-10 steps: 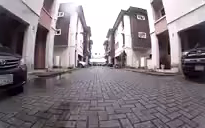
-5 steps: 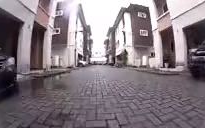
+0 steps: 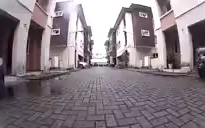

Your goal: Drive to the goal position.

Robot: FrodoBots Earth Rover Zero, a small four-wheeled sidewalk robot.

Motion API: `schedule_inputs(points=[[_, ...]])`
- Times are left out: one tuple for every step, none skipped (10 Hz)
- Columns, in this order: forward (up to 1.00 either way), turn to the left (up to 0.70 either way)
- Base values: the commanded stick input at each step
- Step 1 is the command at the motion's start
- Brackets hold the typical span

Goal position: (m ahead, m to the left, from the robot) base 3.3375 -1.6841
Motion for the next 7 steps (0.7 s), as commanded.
schedule_inputs(points=[[0.85, 0.0], [0.85, 0.27], [0.85, 0.33], [0.85, 0.34], [0.85, 0.34], [0.85, 0.34], [0.85, 0.34]])
